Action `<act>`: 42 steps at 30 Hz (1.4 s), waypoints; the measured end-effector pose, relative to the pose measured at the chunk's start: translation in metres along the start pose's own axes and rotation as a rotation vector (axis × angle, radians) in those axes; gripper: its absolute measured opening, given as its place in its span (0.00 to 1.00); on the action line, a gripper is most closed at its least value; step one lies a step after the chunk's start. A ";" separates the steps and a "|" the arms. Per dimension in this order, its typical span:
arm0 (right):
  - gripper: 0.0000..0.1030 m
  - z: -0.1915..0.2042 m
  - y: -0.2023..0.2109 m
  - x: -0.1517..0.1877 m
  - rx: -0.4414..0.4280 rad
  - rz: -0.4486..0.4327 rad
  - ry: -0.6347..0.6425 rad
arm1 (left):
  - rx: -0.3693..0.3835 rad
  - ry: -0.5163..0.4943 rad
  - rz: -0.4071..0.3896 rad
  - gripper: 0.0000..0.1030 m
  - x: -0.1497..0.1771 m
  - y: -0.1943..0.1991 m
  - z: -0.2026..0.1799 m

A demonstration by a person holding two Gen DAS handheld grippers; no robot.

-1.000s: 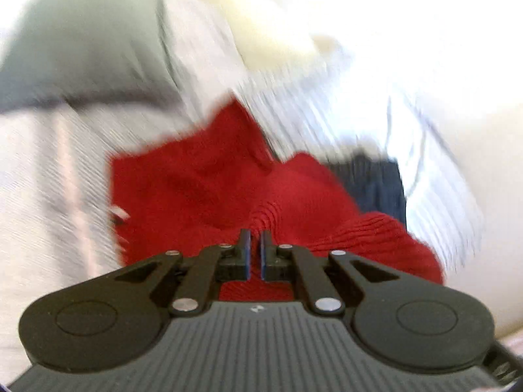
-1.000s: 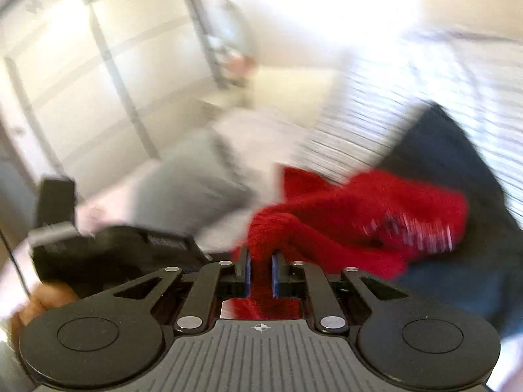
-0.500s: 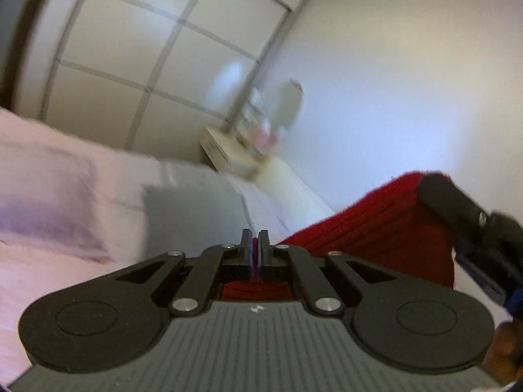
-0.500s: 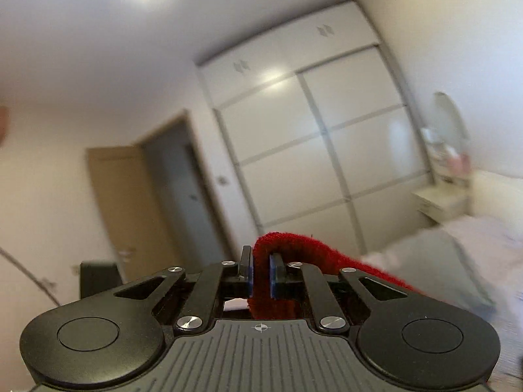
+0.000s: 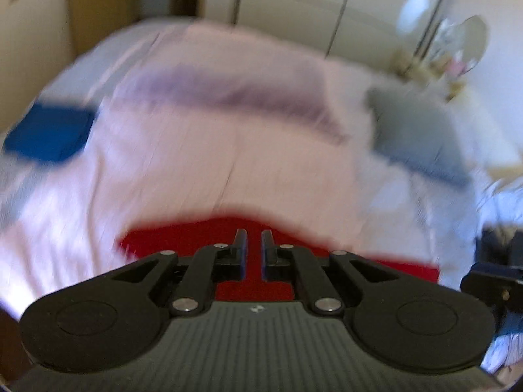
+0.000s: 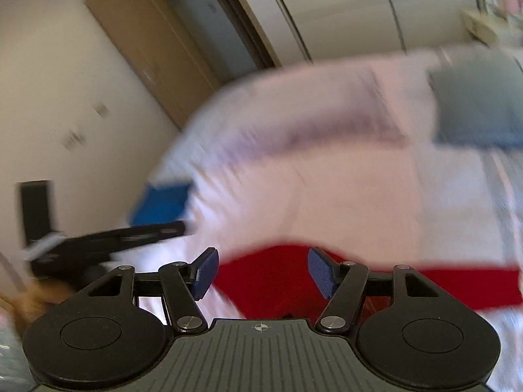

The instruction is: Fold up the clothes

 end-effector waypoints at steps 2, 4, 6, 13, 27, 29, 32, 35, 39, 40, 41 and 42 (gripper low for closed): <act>0.62 -0.015 -0.008 0.027 0.071 0.068 0.009 | -0.025 0.010 0.068 0.04 0.033 -0.005 0.013; 0.62 -0.019 -0.008 0.053 0.118 0.116 0.031 | -0.040 -0.011 0.104 0.04 0.061 -0.013 0.009; 0.62 -0.030 -0.008 0.079 0.140 0.140 0.065 | -0.049 -0.028 0.128 0.07 0.085 -0.008 0.001; 0.62 -0.034 0.008 0.119 0.139 0.174 0.195 | -0.094 -0.091 0.099 0.18 0.132 0.014 -0.037; 0.62 -0.066 0.057 0.187 0.089 0.245 0.211 | -0.206 -0.122 0.098 0.26 0.196 0.068 -0.099; 0.62 -0.066 0.059 0.190 0.086 0.244 0.214 | -0.207 -0.122 0.096 0.26 0.198 0.071 -0.100; 0.62 -0.067 0.061 0.189 0.084 0.238 0.217 | -0.209 -0.120 0.094 0.27 0.198 0.072 -0.100; 0.62 -0.068 0.057 0.187 0.091 0.238 0.217 | -0.204 -0.117 0.095 0.27 0.195 0.069 -0.097; 0.62 -0.067 0.047 0.179 0.101 0.230 0.217 | -0.199 -0.124 0.096 0.27 0.186 0.061 -0.086; 0.62 -0.066 0.043 0.176 0.105 0.225 0.214 | -0.198 -0.128 0.097 0.27 0.183 0.058 -0.082; 0.62 -0.064 0.039 0.172 0.111 0.220 0.208 | -0.194 -0.133 0.098 0.27 0.179 0.055 -0.078; 0.62 -0.063 0.035 0.169 0.118 0.215 0.200 | -0.191 -0.138 0.098 0.27 0.175 0.052 -0.074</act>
Point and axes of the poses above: each gripper's, at about its wrist camera, not at the fingertips, and y roughly against the way its jaws point, z to its left, x to its underside, the point moved 7 cm from there along -y, roughly the way its jaws point, and after that the axes turned 11 degrees about -x, right-handed, at the moved point
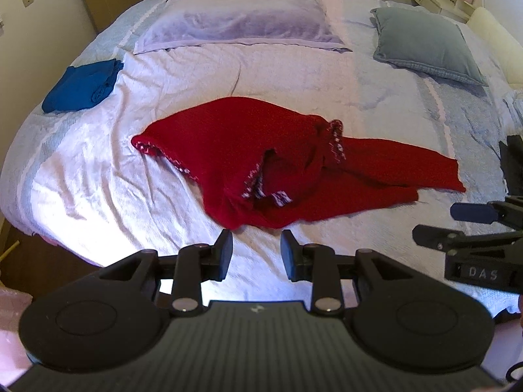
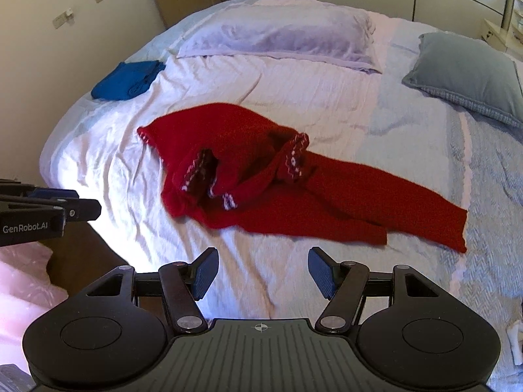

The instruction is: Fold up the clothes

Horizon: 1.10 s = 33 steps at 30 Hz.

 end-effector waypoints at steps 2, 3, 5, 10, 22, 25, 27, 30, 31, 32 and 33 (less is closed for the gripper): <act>0.62 0.002 -0.006 -0.009 0.009 -0.008 -0.024 | 0.008 -0.009 -0.004 0.29 -0.008 -0.007 0.010; 0.62 0.003 -0.010 -0.012 0.012 -0.011 -0.034 | 0.011 -0.013 -0.006 0.30 -0.011 -0.011 0.015; 0.62 0.004 -0.018 -0.019 0.022 -0.014 -0.050 | 0.018 -0.023 -0.003 0.31 -0.017 -0.021 0.026; 0.62 0.001 -0.034 -0.032 0.072 -0.038 -0.126 | 0.046 -0.091 0.003 0.31 -0.033 -0.047 0.046; 0.62 -0.011 -0.067 -0.009 0.191 -0.019 -0.319 | 0.176 -0.273 0.025 0.32 -0.025 -0.104 0.039; 0.62 -0.019 -0.073 0.000 0.208 0.002 -0.329 | 0.202 -0.285 0.032 0.32 -0.019 -0.113 0.033; 0.62 -0.028 -0.077 0.003 0.224 0.018 -0.320 | 0.198 -0.283 0.038 0.32 -0.017 -0.120 0.030; 0.62 -0.043 -0.083 0.005 0.246 0.034 -0.289 | 0.174 -0.265 0.035 0.33 -0.016 -0.131 0.024; 0.62 -0.048 -0.085 0.004 0.251 0.039 -0.273 | 0.164 -0.258 0.033 0.34 -0.016 -0.135 0.022; 0.62 -0.055 -0.087 0.003 0.255 0.044 -0.257 | 0.154 -0.251 0.031 0.37 -0.016 -0.139 0.019; 0.62 -0.061 -0.090 0.001 0.256 0.047 -0.244 | 0.144 -0.243 0.025 0.38 -0.016 -0.143 0.016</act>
Point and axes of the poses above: each gripper's, at about its wrist camera, not at the fingertips, and y roughly against the way its jaws point, z to its left, x to its underside, the point moved 7 cm from there along -y, roughly the way its jaws point, and after that the axes turned 11 degrees about -x, right-handed, at the moved point
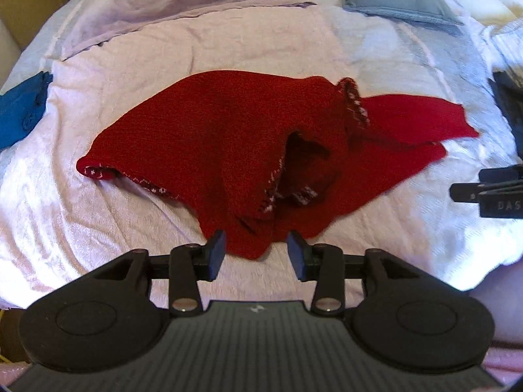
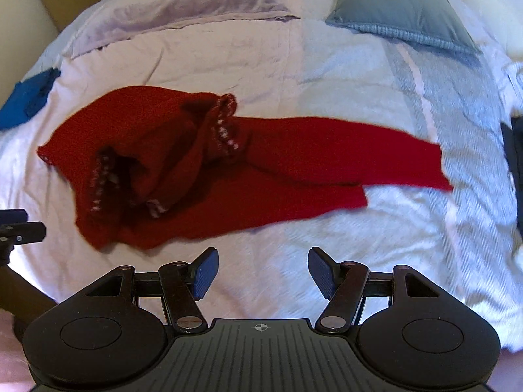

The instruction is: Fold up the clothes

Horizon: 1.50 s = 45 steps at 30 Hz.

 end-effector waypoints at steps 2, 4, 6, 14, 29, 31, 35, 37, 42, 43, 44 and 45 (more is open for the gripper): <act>0.62 -0.009 -0.010 -0.006 -0.005 0.005 0.030 | -0.028 0.022 -0.001 0.39 -0.002 -0.012 -0.005; 0.62 -0.018 -0.021 -0.013 -0.011 0.014 0.066 | -0.052 0.044 -0.004 0.40 -0.006 -0.025 -0.011; 0.62 -0.026 -0.034 -0.019 -0.009 0.030 0.115 | -0.075 0.057 -0.009 0.42 -0.009 -0.038 -0.017; 0.62 -0.048 -0.073 -0.036 -0.008 0.065 0.197 | -0.216 0.035 -0.071 0.21 -0.020 -0.088 -0.034; 0.62 0.023 -0.142 -0.048 -0.106 0.022 0.772 | -0.352 0.204 -0.142 0.11 -0.014 -0.063 0.080; 0.62 0.031 -0.150 -0.041 -0.072 0.008 0.862 | -0.356 0.184 -0.139 0.11 -0.015 -0.065 0.078; 0.14 0.022 -0.144 -0.050 -0.015 -0.047 0.858 | -0.388 0.178 -0.159 0.11 -0.015 -0.053 0.086; 0.13 0.016 -0.119 -0.065 -0.038 -0.133 0.793 | -0.400 0.183 -0.190 0.11 -0.023 -0.040 0.098; 0.12 0.017 -0.040 -0.104 0.002 -0.359 0.735 | -0.399 0.161 -0.292 0.10 -0.053 -0.001 0.130; 0.12 0.019 -0.023 -0.110 0.019 -0.402 0.722 | -0.401 0.135 -0.334 0.10 -0.064 0.011 0.134; 0.12 0.021 -0.007 -0.116 0.040 -0.443 0.710 | -0.404 0.107 -0.376 0.10 -0.074 0.024 0.138; 0.12 0.023 0.010 -0.120 0.063 -0.481 0.695 | -0.403 0.084 -0.425 0.10 -0.085 0.037 0.142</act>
Point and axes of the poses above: each gripper's, at about its wrist camera, not at the fingertips, and y roughly against the way its jaws point, z to its left, x to its underside, the point moved 7 cm from there along -y, roughly the way its jaws point, and after that the axes turned 11 degrees about -x, right-handed, at the moved point
